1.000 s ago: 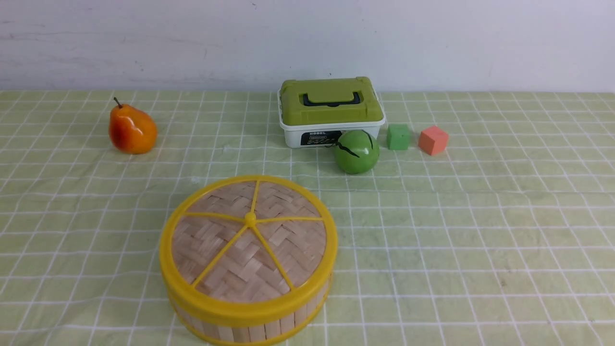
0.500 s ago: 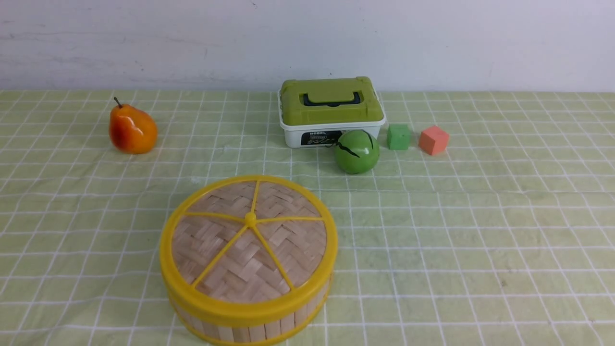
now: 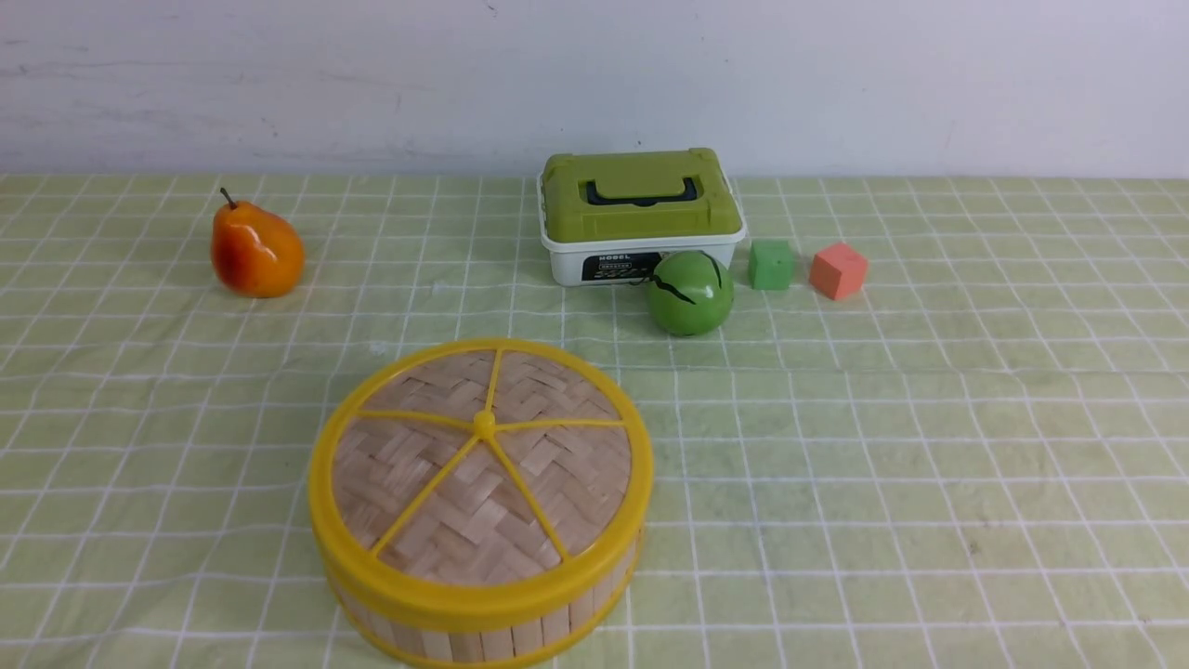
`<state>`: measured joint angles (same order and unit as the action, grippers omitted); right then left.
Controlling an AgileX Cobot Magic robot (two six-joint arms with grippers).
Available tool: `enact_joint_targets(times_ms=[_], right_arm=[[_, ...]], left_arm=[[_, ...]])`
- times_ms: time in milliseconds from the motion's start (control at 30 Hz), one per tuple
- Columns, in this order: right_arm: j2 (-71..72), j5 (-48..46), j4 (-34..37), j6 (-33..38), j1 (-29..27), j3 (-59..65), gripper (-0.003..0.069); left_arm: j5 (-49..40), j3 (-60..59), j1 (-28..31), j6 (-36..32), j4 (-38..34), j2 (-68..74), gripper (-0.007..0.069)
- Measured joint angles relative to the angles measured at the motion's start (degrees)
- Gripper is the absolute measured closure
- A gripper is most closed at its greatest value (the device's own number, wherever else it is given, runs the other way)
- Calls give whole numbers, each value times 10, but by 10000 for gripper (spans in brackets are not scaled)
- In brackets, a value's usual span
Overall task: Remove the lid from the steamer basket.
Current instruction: Use the right arm to lift the lid of the steamer
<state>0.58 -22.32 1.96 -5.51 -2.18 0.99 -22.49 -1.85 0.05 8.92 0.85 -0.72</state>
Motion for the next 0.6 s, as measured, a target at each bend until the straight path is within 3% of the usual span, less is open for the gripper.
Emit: enact_joint_targets(times_ms=[300,467,500,600], right_arm=[[0,1,18,-3,0,0,419],[0,0,186,-89,0,1,419],[0,-2,279,-141,0,3,419],[0,-7,413,-206,0,6,419]], left_arm=[[0,0,0,0,0,0,386],[0,0,0,0,0,0,386],[0,0,0,0,0,0,386],[0,0,0,0,0,0,386]])
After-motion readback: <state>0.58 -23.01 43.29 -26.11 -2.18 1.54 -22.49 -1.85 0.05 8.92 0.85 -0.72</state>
